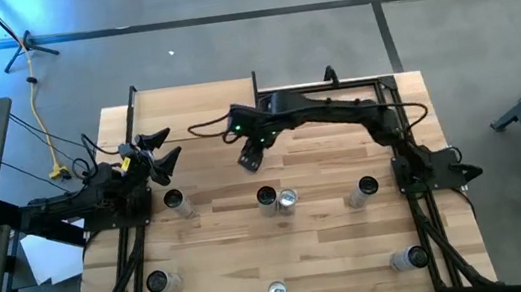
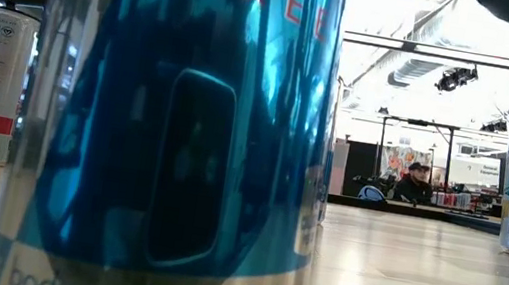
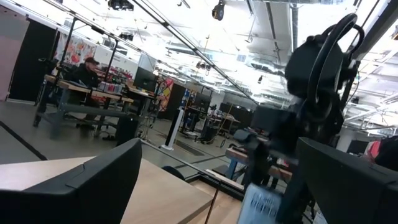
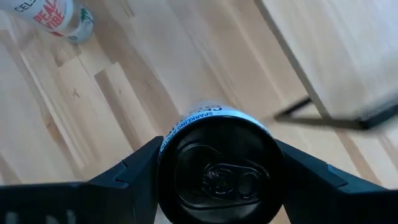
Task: Place canned beverage on shelf
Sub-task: Move the top white blue soda can to the center of the table
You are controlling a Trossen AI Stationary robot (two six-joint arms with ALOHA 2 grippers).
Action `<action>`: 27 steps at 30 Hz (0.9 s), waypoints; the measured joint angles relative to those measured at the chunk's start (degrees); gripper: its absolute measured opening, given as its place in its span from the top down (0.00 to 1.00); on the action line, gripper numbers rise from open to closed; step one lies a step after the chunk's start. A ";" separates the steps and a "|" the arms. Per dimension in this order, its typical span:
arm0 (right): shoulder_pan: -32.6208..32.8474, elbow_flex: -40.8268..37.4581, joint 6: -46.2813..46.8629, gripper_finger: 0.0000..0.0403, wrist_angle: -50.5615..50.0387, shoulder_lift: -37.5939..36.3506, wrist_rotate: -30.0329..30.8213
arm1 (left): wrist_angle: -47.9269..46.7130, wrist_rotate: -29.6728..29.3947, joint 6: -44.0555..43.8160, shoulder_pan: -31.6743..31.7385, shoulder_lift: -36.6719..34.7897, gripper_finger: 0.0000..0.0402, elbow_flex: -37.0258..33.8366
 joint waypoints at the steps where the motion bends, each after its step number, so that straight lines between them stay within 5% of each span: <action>1: 0.00 0.00 -0.75 0.40 0.83 0.69 0.01 | 0.00 0.00 0.00 0.00 0.00 0.00 0.00; 22: -0.07 -0.02 -4.23 0.40 2.82 4.30 1.57 | 0.00 -0.02 0.00 0.00 0.00 0.00 0.01; 27: -0.07 -0.02 -4.22 0.33 2.24 4.30 1.55 | 0.02 -0.02 0.00 0.00 0.00 0.00 0.02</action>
